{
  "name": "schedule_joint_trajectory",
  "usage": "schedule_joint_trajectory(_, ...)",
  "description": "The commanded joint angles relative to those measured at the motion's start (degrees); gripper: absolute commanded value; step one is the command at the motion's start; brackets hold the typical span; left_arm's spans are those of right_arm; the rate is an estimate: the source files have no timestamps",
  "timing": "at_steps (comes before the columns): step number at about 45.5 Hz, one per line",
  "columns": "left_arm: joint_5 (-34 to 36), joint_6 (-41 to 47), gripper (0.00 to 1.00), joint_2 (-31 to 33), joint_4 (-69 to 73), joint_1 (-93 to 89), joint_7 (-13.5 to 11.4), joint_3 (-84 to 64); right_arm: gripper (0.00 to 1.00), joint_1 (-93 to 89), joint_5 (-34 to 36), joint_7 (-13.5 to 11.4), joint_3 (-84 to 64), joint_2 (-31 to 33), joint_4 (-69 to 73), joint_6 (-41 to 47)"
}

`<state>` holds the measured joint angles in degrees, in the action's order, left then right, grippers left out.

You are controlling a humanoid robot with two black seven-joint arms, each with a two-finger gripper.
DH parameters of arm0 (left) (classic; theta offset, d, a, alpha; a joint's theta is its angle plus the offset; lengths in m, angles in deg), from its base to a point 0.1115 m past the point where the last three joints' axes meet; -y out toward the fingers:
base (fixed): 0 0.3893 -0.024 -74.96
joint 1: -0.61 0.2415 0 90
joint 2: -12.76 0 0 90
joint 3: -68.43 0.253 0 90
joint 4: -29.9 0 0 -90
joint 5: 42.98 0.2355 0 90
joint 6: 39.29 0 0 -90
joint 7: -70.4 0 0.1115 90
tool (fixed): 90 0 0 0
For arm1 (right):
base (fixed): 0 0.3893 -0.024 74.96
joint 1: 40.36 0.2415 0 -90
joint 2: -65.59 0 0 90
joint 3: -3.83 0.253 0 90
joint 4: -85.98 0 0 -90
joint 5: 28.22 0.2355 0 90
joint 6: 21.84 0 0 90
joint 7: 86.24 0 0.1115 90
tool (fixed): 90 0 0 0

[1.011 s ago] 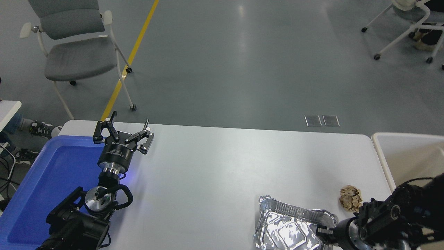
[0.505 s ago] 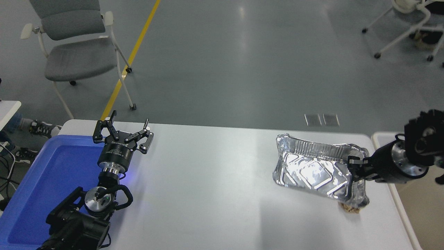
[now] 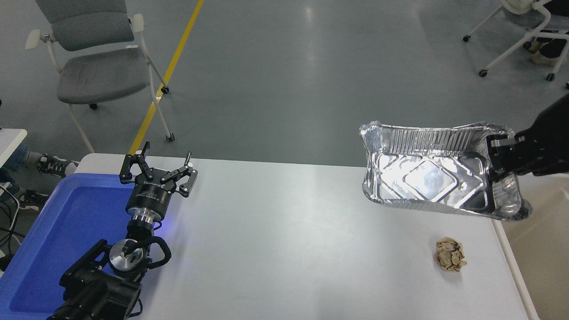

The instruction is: Pick up foil plate and place in dustbin

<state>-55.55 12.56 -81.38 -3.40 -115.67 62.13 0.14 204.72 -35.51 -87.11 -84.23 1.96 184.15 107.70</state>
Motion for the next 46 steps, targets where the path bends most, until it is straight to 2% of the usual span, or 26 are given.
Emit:
schedule_joint_trajectory(1,0.0,0.0,0.99,0.0,0.0,0.0,0.0,0.0,0.00,-0.2,2.6,-0.1,-3.6,2.5,-7.1,-5.7)
schedule_joint_trajectory(18,0.0,0.0,0.99,0.0,0.0,0.0,0.0,-0.1,0.00,-28.1,11.7,-0.2,-0.8,18.6,-28.3,-30.0)
schedule_joint_trajectory(25,0.0,0.0,0.99,0.0,0.0,0.0,0.0,-0.1,0.00,-48.1,16.0,-0.2,13.3,25.6,-38.7,-38.5)
schedule_joint_trajectory(31,0.0,0.0,0.99,0.0,0.0,0.0,0.0,-0.1,0.00,-65.6,16.3,-0.2,29.6,30.0,-44.5,-45.9)
schedule_joint_trajectory(40,0.0,0.0,0.99,0.0,0.0,0.0,0.0,-0.1,0.00,-95.5,16.4,-0.2,57.7,27.3,-58.3,-52.5)
schedule_joint_trajectory(43,0.0,0.0,0.99,0.0,0.0,0.0,-0.1,-0.1,0.00,-104.7,16.4,-0.4,66.8,24.7,-65.4,-52.5)
schedule_joint_trajectory(46,0.0,0.0,0.99,0.0,0.0,0.0,-0.1,-0.1,0.00,-115.1,15.6,-1.0,75.9,18.7,-77.0,-51.5)
